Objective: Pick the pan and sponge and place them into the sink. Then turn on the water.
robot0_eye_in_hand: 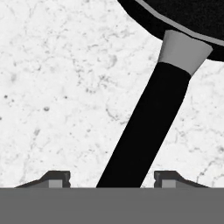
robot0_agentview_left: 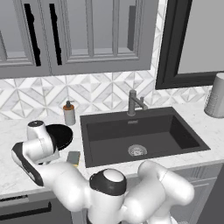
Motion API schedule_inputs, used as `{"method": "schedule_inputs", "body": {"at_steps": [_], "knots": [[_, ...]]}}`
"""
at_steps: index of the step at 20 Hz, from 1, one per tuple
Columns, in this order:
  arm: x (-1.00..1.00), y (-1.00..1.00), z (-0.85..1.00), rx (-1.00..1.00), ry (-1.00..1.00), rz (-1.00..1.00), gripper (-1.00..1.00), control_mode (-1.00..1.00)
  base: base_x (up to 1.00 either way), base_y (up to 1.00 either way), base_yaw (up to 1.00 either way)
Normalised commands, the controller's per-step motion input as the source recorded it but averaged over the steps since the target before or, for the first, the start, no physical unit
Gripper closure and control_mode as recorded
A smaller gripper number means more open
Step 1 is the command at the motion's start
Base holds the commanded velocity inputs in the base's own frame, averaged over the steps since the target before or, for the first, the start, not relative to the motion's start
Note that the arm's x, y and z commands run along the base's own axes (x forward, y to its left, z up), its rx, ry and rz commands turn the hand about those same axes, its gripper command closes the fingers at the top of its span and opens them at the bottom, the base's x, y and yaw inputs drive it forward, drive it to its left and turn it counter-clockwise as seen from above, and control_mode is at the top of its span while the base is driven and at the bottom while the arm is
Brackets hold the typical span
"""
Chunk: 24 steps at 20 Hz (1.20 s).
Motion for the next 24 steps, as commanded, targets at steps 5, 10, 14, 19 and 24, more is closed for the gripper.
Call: {"method": "schedule_inputs", "body": {"at_steps": [5,10,14,19,24], "knots": [[-0.14,0.00,-0.01,0.00,0.00,0.00,1.00,-1.00,0.00,0.00,0.00],[-0.40,-0.24,0.00,0.02,-0.09,0.00,1.00,-1.00,0.00,0.00,0.00],[-0.20,-0.37,0.06,0.13,-0.14,0.00,1.00,-1.00,0.00,0.00,0.00],[0.00,-0.34,0.20,0.25,-0.13,0.00,1.00,-1.00,0.00,0.00,0.00],[0.00,-0.23,0.29,0.30,-0.14,0.00,1.00,-1.00,0.00,0.00,0.00]]}}
